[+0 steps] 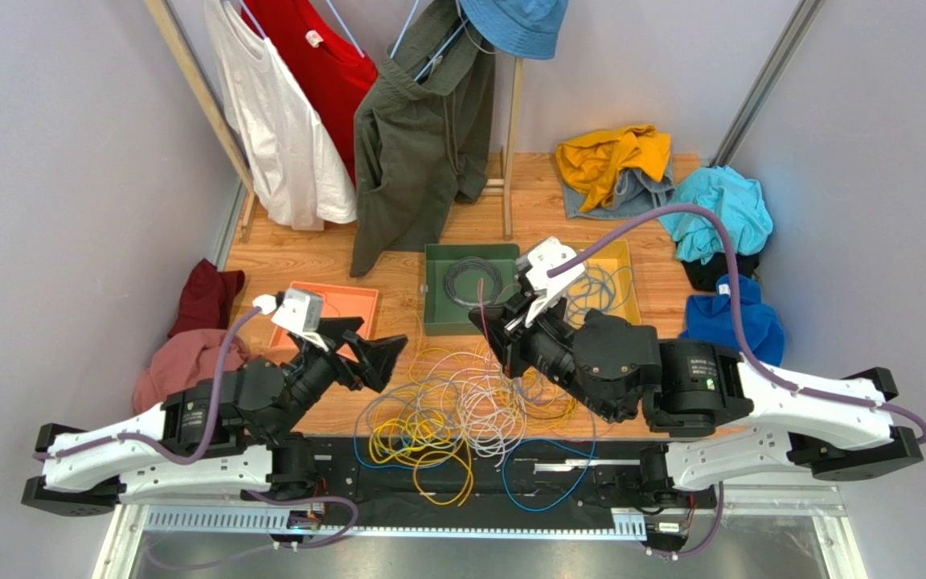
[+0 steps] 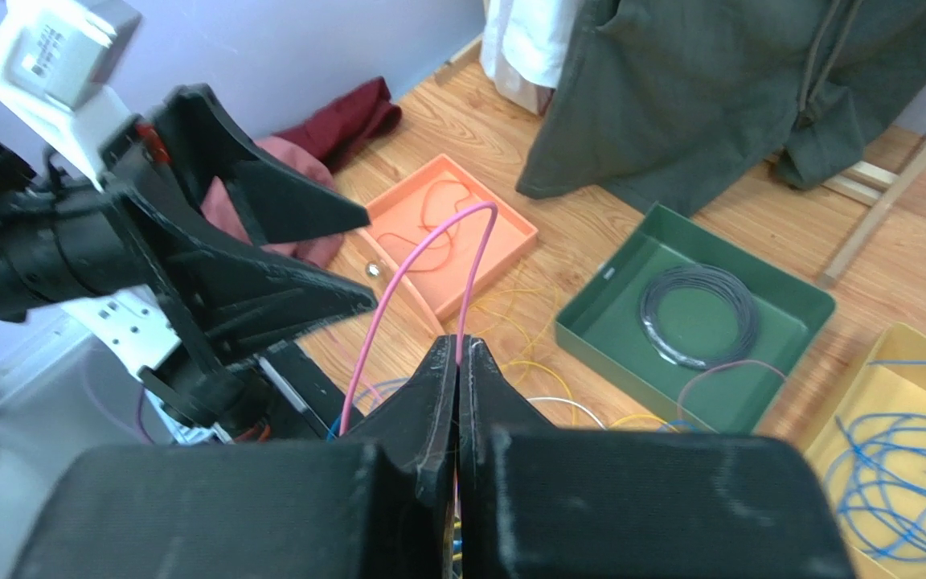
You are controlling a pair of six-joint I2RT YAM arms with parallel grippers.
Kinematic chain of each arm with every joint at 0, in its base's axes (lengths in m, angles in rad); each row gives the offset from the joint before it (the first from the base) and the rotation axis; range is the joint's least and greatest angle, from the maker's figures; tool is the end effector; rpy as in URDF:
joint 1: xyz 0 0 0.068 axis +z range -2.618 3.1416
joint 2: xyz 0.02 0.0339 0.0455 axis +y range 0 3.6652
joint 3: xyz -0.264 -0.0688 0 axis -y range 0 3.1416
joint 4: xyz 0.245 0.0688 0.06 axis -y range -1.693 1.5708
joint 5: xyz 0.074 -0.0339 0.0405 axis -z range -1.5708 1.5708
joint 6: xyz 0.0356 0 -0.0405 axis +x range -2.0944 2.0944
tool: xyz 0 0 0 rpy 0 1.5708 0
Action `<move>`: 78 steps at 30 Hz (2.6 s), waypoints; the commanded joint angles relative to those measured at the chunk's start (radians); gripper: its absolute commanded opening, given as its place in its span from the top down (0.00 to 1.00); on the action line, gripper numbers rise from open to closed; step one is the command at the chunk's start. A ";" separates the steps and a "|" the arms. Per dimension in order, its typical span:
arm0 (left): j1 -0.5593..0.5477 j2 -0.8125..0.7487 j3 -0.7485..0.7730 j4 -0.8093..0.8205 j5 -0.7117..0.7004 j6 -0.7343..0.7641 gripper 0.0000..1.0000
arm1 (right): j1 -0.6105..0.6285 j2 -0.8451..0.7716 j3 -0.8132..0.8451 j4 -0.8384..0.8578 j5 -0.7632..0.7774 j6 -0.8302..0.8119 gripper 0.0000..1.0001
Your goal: Untangle the cables
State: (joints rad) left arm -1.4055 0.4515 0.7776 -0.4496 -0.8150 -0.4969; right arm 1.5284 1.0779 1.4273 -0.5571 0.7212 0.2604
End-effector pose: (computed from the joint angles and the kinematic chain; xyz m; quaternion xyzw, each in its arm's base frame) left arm 0.0409 -0.0875 0.3519 0.0661 0.7334 -0.3224 0.5948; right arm 0.0321 0.2021 0.4655 -0.2514 0.7171 0.2882 0.5827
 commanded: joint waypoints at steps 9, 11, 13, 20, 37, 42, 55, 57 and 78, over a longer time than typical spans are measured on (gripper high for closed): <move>-0.003 -0.128 -0.107 -0.053 -0.237 -0.113 0.02 | 0.004 0.183 0.735 -0.244 0.020 -0.196 1.00; -0.003 -0.134 -0.136 -0.058 -0.245 -0.115 0.01 | 0.004 0.221 0.815 -0.247 0.001 -0.225 1.00; -0.001 -0.145 -0.179 -0.049 -0.271 -0.134 0.01 | 0.004 0.240 0.905 -0.247 -0.011 -0.237 1.00; -0.001 -0.256 -0.334 0.090 -0.233 -0.088 0.01 | 0.004 0.223 0.908 -0.214 -0.031 -0.242 1.00; -0.003 0.389 -0.521 1.494 0.456 0.550 0.01 | 0.003 0.240 0.826 -0.228 -0.072 -0.159 1.00; -0.001 0.496 -0.466 1.558 0.475 0.606 0.01 | 0.003 0.228 0.794 -0.230 -0.078 -0.142 1.00; 0.080 0.595 -0.498 1.562 0.323 0.437 1.00 | 0.004 0.186 0.748 -0.237 -0.088 -0.121 1.00; 0.080 0.473 -0.498 1.378 0.291 0.410 1.00 | 0.003 0.175 0.737 -0.230 -0.080 -0.133 1.00; 0.094 0.240 0.726 -0.462 -0.205 0.118 1.00 | -0.115 0.151 0.257 0.037 -0.179 -0.087 1.00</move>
State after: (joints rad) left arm -1.3125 0.5461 1.4776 -0.6449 -0.9691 -0.3489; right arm 1.4929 1.1854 1.7405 -0.6003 0.6529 0.1085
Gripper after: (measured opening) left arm 0.007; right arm 0.007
